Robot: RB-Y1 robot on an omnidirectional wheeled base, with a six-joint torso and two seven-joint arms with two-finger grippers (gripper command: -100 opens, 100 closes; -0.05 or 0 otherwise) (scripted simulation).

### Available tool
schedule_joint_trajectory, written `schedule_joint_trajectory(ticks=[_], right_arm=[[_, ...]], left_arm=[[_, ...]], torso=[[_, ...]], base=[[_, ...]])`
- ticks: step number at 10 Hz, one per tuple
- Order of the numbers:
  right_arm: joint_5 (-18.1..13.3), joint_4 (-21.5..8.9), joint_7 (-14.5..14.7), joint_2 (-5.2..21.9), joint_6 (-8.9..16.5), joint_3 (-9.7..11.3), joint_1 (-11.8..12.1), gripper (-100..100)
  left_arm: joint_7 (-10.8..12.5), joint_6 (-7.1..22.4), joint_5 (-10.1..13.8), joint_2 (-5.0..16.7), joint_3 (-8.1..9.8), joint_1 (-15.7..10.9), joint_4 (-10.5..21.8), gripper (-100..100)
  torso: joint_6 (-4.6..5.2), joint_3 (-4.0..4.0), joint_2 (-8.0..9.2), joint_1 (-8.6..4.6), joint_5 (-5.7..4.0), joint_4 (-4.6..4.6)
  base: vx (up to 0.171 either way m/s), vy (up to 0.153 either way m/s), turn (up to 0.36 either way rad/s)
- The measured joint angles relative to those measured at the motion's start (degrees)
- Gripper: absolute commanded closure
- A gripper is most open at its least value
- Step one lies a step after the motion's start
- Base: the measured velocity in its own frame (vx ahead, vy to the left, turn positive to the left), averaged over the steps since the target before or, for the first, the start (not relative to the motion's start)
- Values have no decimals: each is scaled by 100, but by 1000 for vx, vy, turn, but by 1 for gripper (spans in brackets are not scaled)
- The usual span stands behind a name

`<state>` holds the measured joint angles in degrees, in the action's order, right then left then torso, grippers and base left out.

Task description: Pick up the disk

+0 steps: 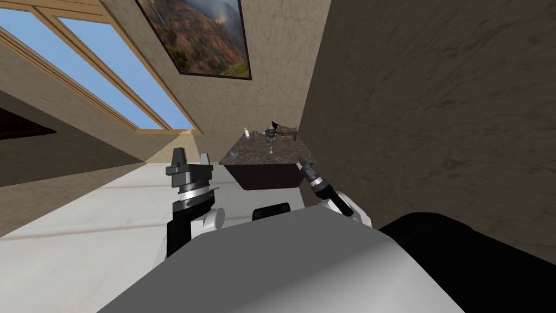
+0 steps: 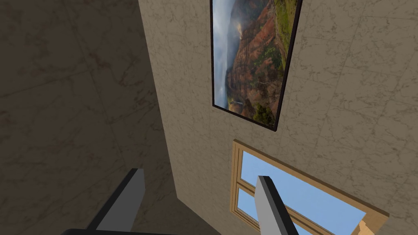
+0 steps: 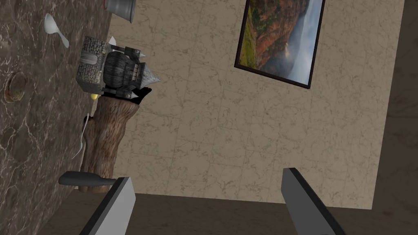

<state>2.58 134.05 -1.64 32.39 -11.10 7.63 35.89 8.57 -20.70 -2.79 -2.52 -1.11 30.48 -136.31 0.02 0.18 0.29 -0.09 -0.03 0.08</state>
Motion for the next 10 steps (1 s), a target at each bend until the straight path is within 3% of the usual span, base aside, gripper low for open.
schedule_joint_trajectory(ticks=[10], right_arm=[[391,-262,302,1658,572,220,183,-100]], left_arm=[[0,0,0,0,0,0,0,0]], torso=[[1,-6,-11,5,1,-2]], base=[[-72,4,93]])
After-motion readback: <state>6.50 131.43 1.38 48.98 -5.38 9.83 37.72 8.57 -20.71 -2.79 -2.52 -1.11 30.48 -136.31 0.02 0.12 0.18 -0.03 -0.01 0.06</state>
